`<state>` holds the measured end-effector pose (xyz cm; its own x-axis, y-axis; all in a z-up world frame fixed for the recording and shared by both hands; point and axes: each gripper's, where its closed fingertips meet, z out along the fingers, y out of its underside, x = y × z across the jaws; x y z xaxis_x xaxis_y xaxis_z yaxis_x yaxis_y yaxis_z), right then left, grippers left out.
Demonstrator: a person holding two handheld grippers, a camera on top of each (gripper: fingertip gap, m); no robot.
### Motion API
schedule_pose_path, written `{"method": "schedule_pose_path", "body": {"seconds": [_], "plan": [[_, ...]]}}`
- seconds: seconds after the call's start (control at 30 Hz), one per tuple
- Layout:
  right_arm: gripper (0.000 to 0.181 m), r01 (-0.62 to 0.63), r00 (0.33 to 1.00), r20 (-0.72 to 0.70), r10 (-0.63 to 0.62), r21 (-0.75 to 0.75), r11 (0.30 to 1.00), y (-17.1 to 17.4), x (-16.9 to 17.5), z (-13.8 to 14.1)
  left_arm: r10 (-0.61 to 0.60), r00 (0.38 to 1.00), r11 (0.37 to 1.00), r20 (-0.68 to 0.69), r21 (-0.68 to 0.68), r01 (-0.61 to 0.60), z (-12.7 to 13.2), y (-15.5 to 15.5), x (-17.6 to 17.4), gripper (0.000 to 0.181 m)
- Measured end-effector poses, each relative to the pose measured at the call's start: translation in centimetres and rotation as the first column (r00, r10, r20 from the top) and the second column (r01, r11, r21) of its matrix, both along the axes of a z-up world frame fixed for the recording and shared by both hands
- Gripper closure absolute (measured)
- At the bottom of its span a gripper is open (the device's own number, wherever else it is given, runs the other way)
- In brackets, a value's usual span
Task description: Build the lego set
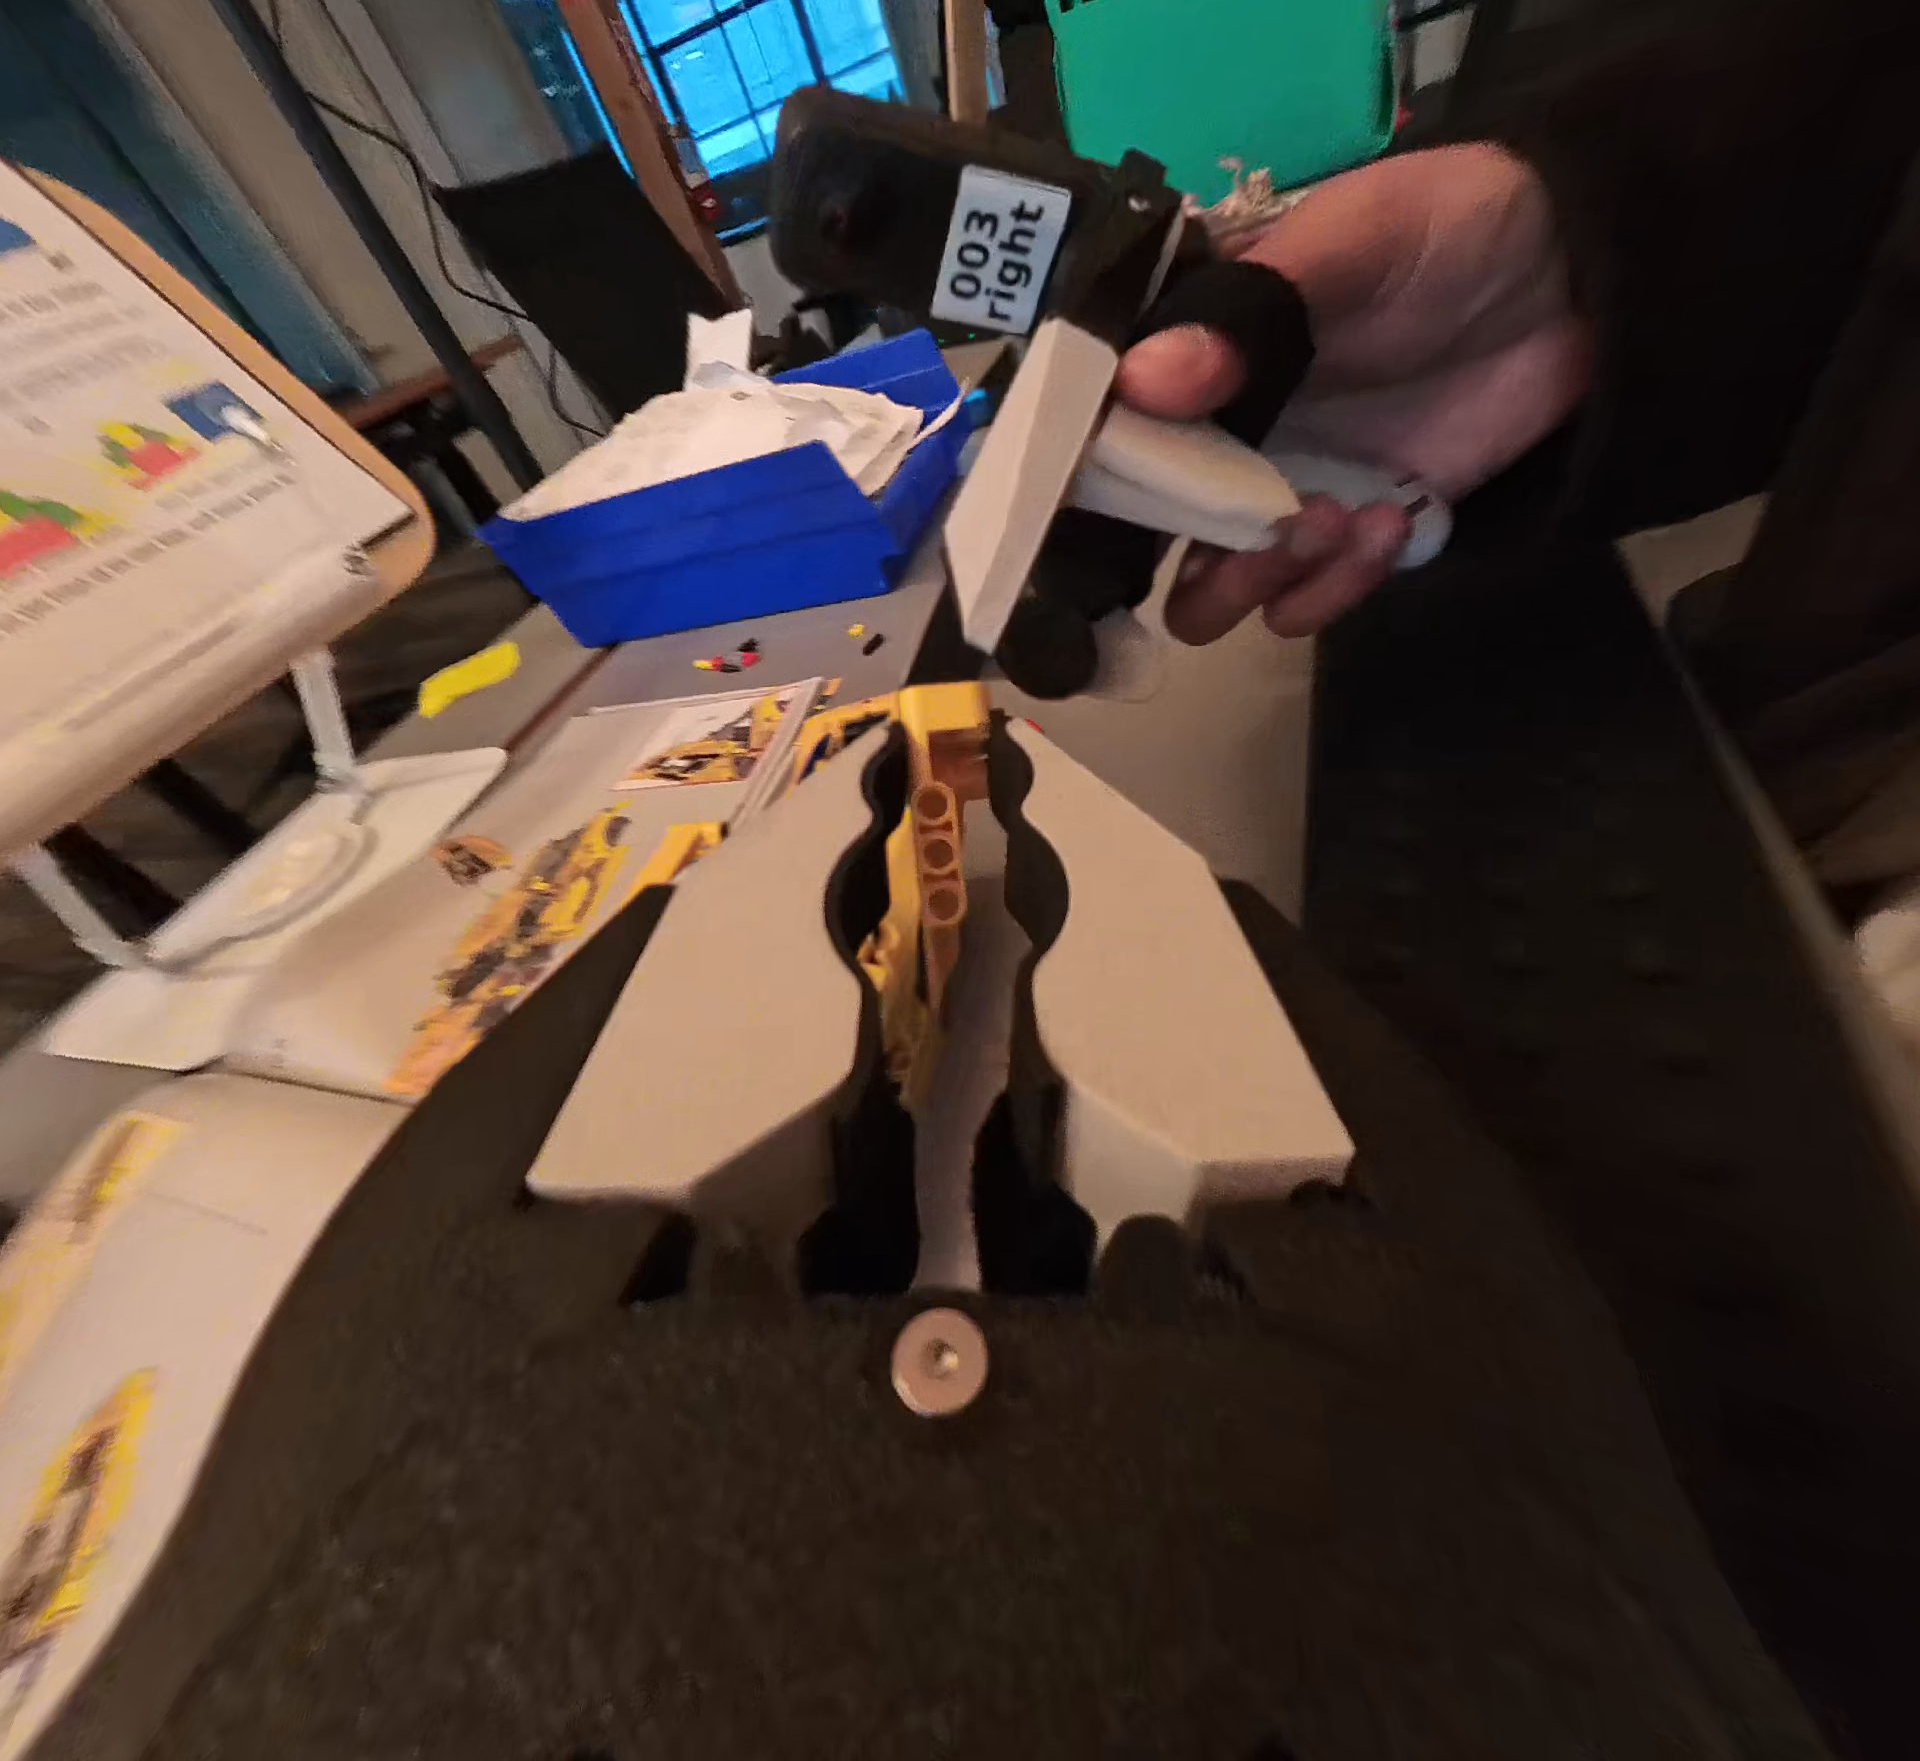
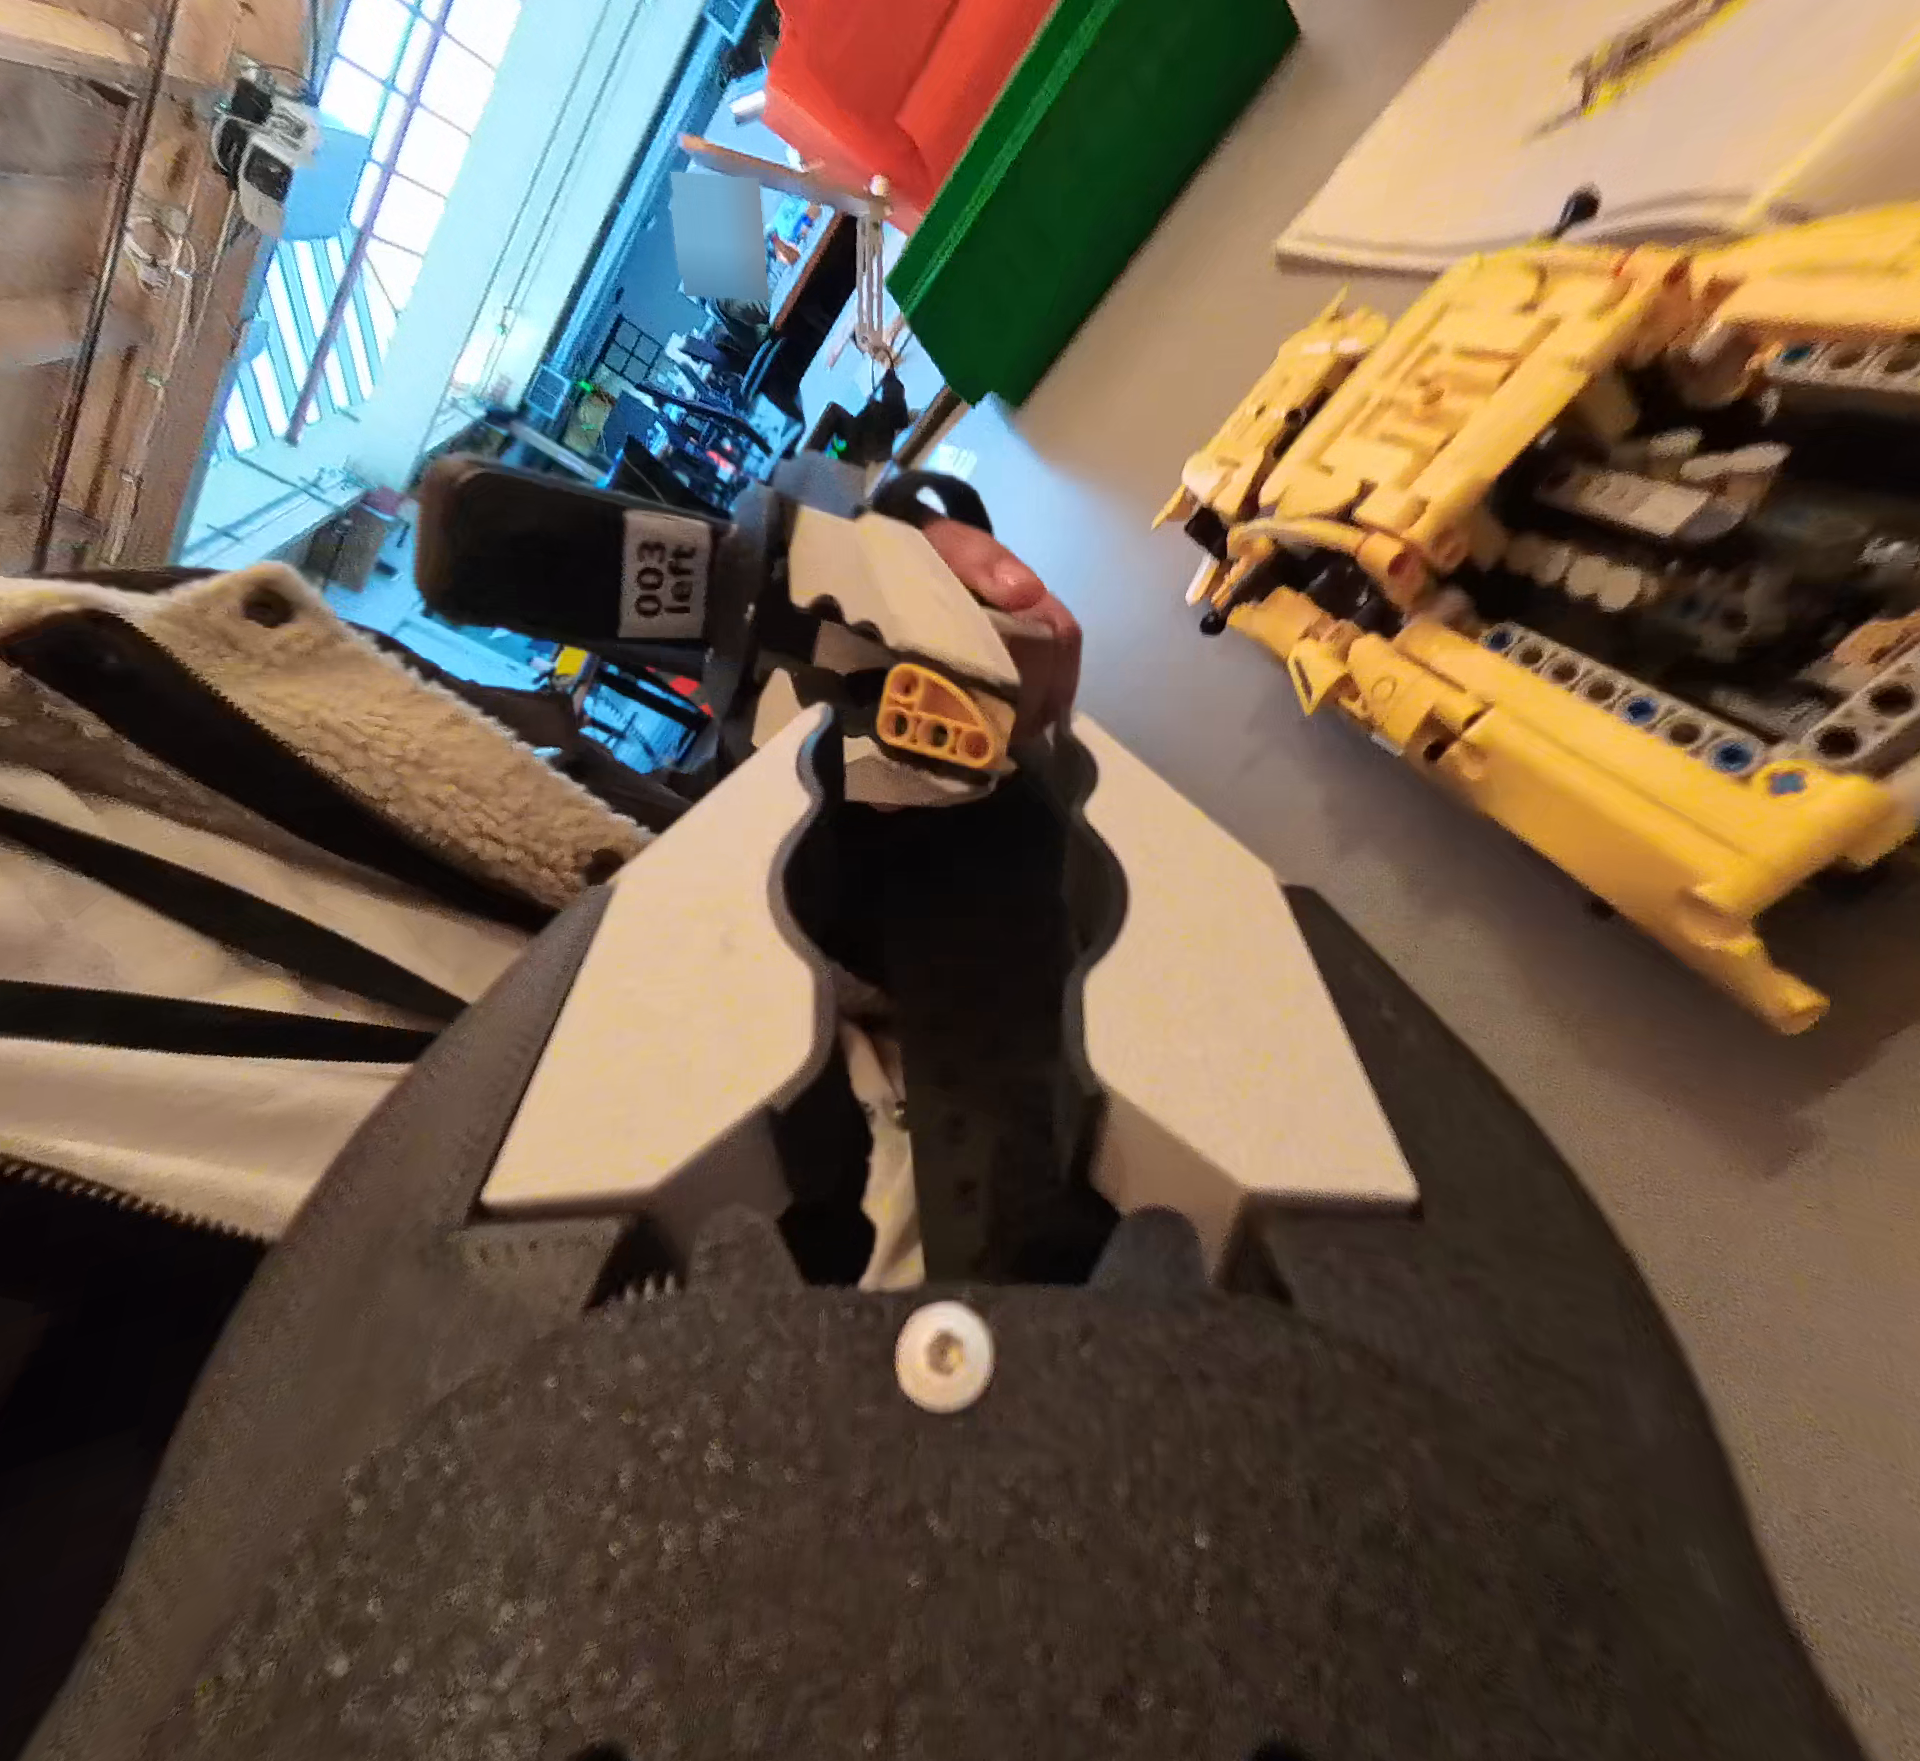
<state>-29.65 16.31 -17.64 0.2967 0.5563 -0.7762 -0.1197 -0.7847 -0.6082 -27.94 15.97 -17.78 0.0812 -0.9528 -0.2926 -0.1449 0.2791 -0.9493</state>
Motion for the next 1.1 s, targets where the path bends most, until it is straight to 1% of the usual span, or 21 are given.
{"method": "schedule_pose_path", "body": {"seconds": [0.03, 0.13, 0.2, 0.3, 0.37, 0.47, 0.53, 0.57, 0.6, 0.63, 0.67, 0.7, 0.77, 0.8, 0.83, 0.87, 0.93, 1.0, 1.1], "plan": [[0.141, -0.007, 1.0, 0.005, 0.007, -0.01, 1.0, -0.2, -0.3, -0.2, 0.014, 1.0, 0.999, -0.003, 0.039, -0.013, 0.0, 0.0, 0.0, 0.167], [0.152, -0.007, 0.999, 0.034, 0.008, -0.016, 1.0, -0.4, -1.1, -0.6, 0.047, 0.999, 0.993, -0.02, 0.108, -0.044, -0.1, 0.2, 0.1, 0.166], [0.153, 0.05, 0.994, 0.098, -0.052, 0.018, 0.999, 0.3, -0.8, -1.0, 0.077, 0.996, 0.991, -0.037, 0.113, -0.073, -0.5, 0.8, 0.1, 0.167], [0.155, 0.088, 0.971, 0.214, -0.108, 0.098, 0.991, 0.8, -0.5, -1.4, 0.118, 0.991, 0.986, -0.07, 0.126, -0.109, -1.2, 1.3, 0.1, 0.167], [0.155, 0.08, 0.961, 0.255, -0.11, 0.128, 0.989, 0.7, -0.6, -1.4, 0.121, 0.99, 0.984, -0.072, 0.143, -0.11, -1.1, 1.2, 0.1, 0.166], [0.155, 0.07, 0.958, 0.268, -0.105, 0.138, 0.988, 0.4, -0.6, -1.2, 0.108, 0.992, 0.986, -0.066, 0.138, -0.099, -0.9, 0.9, 0.0, 0.167], [0.155, 0.061, 0.947, 0.301, -0.116, 0.186, 0.981, 0.4, -0.5, -1.0, 0.095, 0.993, 0.986, -0.071, 0.141, -0.084, -0.9, 0.7, 0.0, 0.168], [0.153, 0.032, 0.947, 0.303, -0.102, 0.228, 0.973, 0.2, -0.3, -0.6, 0.085, 0.994, 0.989, -0.066, 0.125, -0.077, -0.7, 0.6, 0.1, 0.168], [0.15, 0.003, 0.952, 0.294, -0.086, 0.27, 0.963, 0.0, 0.4, 0.1, 0.089, 0.994, 0.992, -0.067, 0.096, -0.083, -0.7, 0.7, 0.0, 0.168], [0.15, -0.003, 0.954, 0.286, -0.087, 0.299, 0.954, 0.0, 1.9, 0.8, 0.104, 0.992, 0.993, -0.071, 0.065, -0.1, -0.8, 1.2, -0.2, 0.168], [0.15, -0.004, 0.946, 0.309, -0.102, 0.326, 0.945, 0.3, 4.0, 0.9, 0.111, 0.992, 0.994, -0.062, 0.027, -0.109, -0.7, 1.6, -0.4, 0.168], [0.148, -0.016, 0.908, 0.395, -0.137, 0.36, 0.933, 0.8, 6.8, -0.1, 0.103, 0.994, 0.994, -0.041, -0.024, -0.104, -0.4, 1.7, -0.6, 0.168], [0.152, -0.127, 0.743, 0.64, -0.195, 0.421, 0.898, 1.6, 13.0, -4.1, 0.066, 0.998, 0.987, 0.007, -0.148, -0.064, 0.3, 1.6, -0.8, 0.167], [0.153, -0.195, 0.711, 0.681, -0.176, 0.431, 0.881, 1.3, 14.6, -5.7, 0.044, 0.999, 0.979, 0.03, -0.202, -0.038, 0.6, 1.5, -0.8, 0.167], [0.153, -0.258, 0.728, 0.672, -0.137, 0.453, 0.854, 0.8, 15.2, -6.7, 0.019, 0.998, 0.969, 0.052, -0.248, -0.006, 0.9, 1.3, -0.9, 0.167], [0.154, -0.292, 0.751, 0.651, -0.111, 0.478, 0.828, 0.6, 15.6, -7.4, -0.006, 0.997, 0.956, 0.071, -0.292, 0.027, 1.1, 1.1, -0.9, 0.167], [0.156, -0.347, 0.76, 0.646, -0.073, 0.498, 0.794, 0.9, 16.7, -8.8, -0.037, 0.994, 0.935, 0.102, -0.347, 0.07, 1.4, 1.0, -1.1, 0.167], [0.157, -0.423, 0.738, 0.675, -0.019, 0.484, 0.766, 1.1, 17.5, -9.8, -0.06, 0.991, 0.921, 0.117, -0.376, 0.1, 1.5, 0.9, -1.1, 0.167], [0.16, -0.556, 0.694, 0.714, 0.093, 0.448, 0.7, 1.3, 17.8, -10.8, -0.09, 0.987, 0.906, 0.134, -0.402, 0.137, 1.5, 0.7, -1.2, 0.167]]}}
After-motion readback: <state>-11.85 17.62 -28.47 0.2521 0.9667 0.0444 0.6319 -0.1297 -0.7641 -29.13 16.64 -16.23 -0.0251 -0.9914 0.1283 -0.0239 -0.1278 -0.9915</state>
